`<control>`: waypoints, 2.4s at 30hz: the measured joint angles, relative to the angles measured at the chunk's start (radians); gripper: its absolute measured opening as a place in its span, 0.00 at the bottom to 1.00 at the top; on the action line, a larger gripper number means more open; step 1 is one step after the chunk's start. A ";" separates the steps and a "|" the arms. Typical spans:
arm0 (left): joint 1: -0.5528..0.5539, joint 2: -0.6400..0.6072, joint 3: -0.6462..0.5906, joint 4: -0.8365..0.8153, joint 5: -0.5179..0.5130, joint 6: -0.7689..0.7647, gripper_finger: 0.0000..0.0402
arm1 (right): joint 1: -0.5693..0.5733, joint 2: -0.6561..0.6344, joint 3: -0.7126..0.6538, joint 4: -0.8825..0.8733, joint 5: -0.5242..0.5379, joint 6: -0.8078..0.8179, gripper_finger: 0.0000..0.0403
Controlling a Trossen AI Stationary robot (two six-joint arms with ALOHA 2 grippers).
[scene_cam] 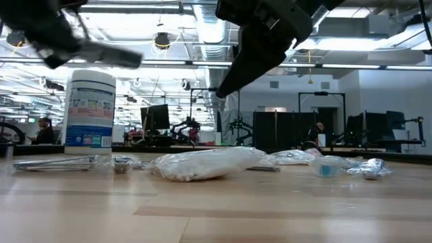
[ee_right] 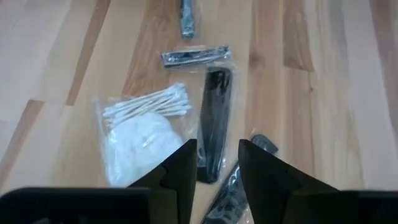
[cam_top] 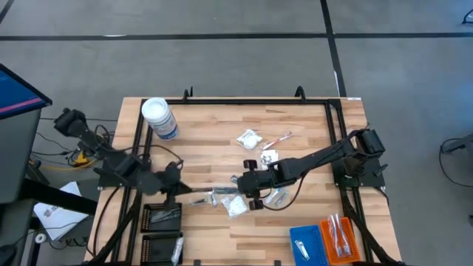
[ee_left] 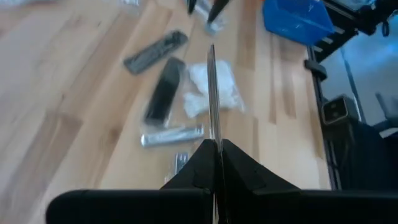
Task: Pick & Place Travel size toiletries
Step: Put the black comb into the top black bin
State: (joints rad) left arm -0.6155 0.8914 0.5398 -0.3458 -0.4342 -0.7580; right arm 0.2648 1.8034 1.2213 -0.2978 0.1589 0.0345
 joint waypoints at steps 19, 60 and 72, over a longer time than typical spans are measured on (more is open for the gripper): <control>-0.467 0.008 -0.095 0.003 -0.177 -0.490 0.00 | -0.006 0.000 0.000 0.008 0.000 0.011 0.28; -0.725 0.005 -0.094 -0.213 -0.161 -0.871 0.01 | -0.006 0.002 0.001 0.077 -0.001 0.018 0.28; -0.725 -0.050 -0.035 -0.313 -0.219 -0.843 0.01 | -0.006 0.003 0.002 0.105 -0.001 0.018 0.28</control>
State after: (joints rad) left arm -1.3407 0.8417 0.5044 -0.6587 -0.6533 -1.6009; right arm 0.2592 1.8065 1.2228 -0.1932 0.1577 0.0528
